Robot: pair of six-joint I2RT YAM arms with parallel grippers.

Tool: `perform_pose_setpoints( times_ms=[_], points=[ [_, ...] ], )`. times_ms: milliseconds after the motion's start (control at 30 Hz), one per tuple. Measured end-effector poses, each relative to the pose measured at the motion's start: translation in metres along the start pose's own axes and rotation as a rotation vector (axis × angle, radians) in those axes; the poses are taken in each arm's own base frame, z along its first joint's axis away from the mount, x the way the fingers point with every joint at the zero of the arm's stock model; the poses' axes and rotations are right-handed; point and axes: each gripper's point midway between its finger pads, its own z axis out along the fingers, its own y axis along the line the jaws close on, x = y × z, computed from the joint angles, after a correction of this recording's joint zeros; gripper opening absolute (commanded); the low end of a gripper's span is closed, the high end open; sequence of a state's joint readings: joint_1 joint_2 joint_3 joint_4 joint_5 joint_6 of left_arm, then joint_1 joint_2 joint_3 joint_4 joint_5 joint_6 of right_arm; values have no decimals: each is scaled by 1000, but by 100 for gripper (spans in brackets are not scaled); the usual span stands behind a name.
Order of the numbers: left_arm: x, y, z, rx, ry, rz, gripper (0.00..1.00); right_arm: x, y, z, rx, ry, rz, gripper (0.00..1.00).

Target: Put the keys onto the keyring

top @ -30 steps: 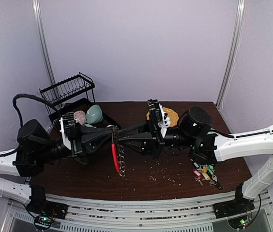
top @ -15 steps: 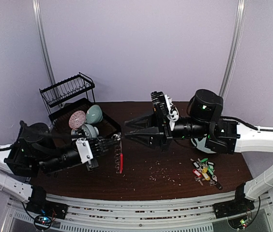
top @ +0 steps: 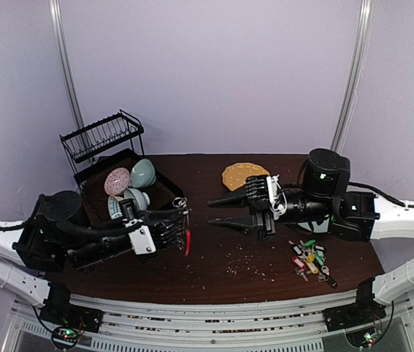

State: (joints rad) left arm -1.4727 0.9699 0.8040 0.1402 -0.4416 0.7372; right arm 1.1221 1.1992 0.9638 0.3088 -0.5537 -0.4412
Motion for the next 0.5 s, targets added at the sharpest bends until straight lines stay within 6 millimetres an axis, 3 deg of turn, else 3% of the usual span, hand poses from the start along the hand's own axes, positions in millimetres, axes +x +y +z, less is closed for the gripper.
perform_pose_setpoints(
  times_ms=[300, 500],
  points=[
    [-8, 2, 2, -9, -39, 9, 0, -10, 12, 10, -14, -68, -104, 31],
    [-11, -2, 3, 9, -54, 12, 0, -18, 10, 10, 3, -100, -133, 32]
  ],
)
